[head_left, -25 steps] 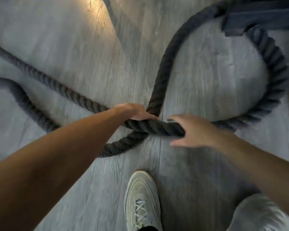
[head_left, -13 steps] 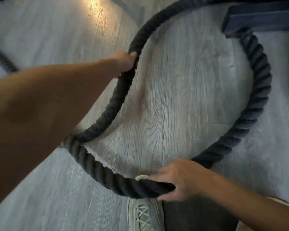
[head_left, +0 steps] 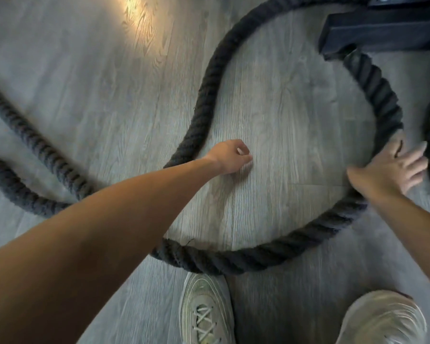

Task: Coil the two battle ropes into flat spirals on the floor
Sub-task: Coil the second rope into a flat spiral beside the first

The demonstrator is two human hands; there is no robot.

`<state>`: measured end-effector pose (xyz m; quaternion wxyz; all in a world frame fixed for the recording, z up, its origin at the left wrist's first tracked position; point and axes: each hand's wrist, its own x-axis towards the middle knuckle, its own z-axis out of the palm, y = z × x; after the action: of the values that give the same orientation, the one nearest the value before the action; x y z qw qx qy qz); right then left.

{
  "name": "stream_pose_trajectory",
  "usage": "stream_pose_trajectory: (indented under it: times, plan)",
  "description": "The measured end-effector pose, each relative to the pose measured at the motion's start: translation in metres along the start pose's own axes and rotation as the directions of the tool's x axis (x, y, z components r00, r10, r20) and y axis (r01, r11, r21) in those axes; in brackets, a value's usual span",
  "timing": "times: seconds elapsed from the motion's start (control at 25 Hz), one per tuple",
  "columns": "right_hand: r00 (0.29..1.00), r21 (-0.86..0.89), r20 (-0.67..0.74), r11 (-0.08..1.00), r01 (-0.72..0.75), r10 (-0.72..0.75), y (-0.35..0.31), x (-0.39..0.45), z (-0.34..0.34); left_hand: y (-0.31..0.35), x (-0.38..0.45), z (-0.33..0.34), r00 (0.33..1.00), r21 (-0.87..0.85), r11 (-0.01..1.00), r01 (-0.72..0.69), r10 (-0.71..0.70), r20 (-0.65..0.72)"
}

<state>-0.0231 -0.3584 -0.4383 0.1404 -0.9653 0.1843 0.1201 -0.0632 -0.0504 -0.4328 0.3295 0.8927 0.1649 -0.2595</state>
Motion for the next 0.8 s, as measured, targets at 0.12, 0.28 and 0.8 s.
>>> stream_pose_trajectory:
  times: [0.12, 0.28, 0.8]
  plan:
    - [0.986, 0.078, 0.084, 0.987, 0.138, -0.144, 0.018, 0.004, -0.009, 0.003, -0.001, -0.006, 0.999, 0.048, 0.998, -0.044, 0.044, -0.003]
    - [0.661, 0.091, 0.229, 0.692, 0.716, -0.714, 0.035, -0.036, 0.010, 0.008, -0.002, 0.010, 0.962, 0.310, 0.926, -0.215, 0.255, -0.094]
    - [0.895, 0.081, 0.096, 0.900, 0.429, -0.435, 0.023, -0.084, 0.028, 0.016, -0.048, 0.044, 0.998, 0.317, 0.948, 0.007, 0.016, -0.069]
